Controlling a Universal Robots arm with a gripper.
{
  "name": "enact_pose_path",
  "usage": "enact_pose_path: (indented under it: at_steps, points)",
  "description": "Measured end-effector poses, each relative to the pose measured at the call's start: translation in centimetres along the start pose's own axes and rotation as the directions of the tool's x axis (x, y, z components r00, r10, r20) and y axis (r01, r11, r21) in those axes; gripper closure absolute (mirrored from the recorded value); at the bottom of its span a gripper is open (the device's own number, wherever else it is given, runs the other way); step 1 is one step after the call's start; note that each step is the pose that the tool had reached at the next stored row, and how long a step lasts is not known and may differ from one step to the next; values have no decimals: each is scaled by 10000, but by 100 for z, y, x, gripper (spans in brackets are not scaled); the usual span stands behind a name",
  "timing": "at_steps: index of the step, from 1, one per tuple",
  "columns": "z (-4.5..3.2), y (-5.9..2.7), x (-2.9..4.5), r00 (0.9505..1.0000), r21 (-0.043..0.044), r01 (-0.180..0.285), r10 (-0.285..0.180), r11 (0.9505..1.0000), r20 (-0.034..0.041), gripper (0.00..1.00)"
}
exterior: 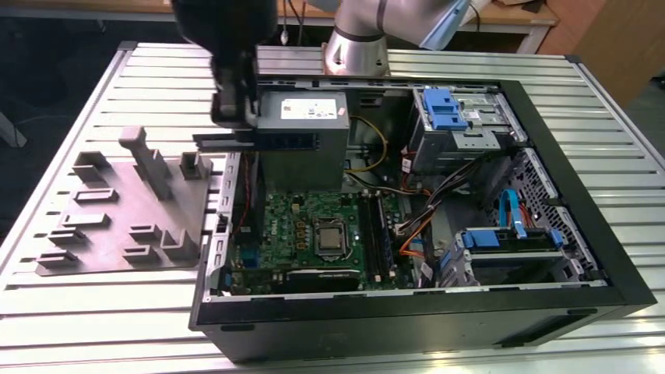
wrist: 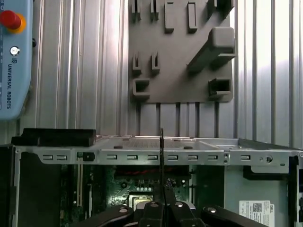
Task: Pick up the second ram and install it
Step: 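Pick up the second ram and move it above second insertion slot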
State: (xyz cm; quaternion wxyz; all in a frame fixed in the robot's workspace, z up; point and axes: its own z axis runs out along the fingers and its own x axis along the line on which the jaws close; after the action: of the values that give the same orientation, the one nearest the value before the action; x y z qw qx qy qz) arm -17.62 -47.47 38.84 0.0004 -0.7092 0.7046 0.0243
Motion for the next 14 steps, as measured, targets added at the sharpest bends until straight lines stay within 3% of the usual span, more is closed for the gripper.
enact_pose_path:
  at_steps: [14]
  points:
    - [1, -634, 4, 10000, 0, 0, 0, 10000, 1, 89]
